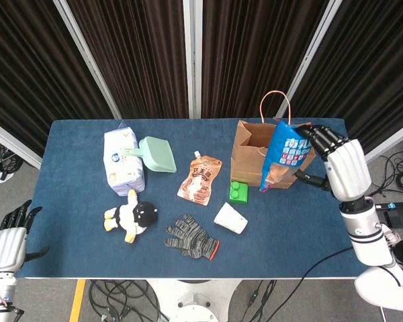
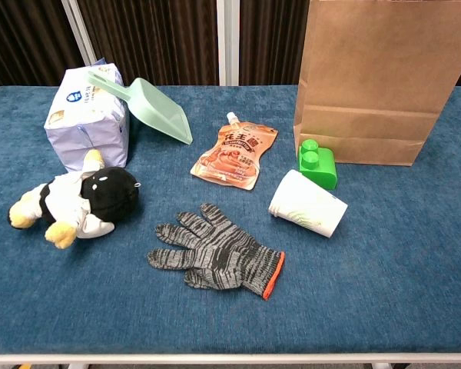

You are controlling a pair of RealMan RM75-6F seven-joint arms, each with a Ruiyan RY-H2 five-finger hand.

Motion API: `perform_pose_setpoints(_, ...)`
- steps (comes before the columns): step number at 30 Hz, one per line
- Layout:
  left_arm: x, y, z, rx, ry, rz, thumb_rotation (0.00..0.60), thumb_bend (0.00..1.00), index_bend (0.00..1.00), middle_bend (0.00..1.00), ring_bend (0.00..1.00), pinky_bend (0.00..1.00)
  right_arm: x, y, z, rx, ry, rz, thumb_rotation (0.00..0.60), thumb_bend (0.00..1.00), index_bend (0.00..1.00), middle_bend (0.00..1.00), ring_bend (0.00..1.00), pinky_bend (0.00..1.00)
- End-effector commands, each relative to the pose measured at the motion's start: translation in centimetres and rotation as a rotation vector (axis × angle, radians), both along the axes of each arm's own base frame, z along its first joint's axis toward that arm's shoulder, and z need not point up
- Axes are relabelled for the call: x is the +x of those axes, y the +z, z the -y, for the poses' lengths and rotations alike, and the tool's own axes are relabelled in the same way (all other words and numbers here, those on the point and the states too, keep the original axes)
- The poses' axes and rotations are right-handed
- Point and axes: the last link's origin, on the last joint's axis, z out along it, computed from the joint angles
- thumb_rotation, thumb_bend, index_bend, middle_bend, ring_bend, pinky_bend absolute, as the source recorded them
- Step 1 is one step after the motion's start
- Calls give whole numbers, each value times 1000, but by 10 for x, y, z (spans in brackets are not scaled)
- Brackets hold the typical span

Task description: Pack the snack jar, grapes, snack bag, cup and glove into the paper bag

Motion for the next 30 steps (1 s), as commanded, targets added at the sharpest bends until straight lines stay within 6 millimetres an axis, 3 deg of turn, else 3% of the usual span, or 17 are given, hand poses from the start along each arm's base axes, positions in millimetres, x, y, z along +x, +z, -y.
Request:
perform_pose_setpoints(1,0,0,0,1,1,0,600,116,216,143,110,134,7,20,31,-91,-128,4,600,256,643,575,448,618)
perform_pose_setpoints(7,0,-1,-2,-4,-2,4,600,116,216,144,111,134,2,18,64,-128,-244,-39,600,254,638,569,445,615)
perform_pose_setpoints(13,-2,-2,-3,-5,3,9,600,116,216,144,110,134,-2,-8,86,-130,-316,-170,600,252,614,547,412,572)
perform_pose_setpoints(25,-9,-4,2,-8,25,17,600,116,216,143,110,134,-20,-57,95,-117,-350,-332,600,251,531,499,341,490)
perform_pose_setpoints(30,-9,-5,1,-10,23,19,600,115,216,144,110,134,-24,-66,89,-86,-348,-349,600,250,359,420,253,421)
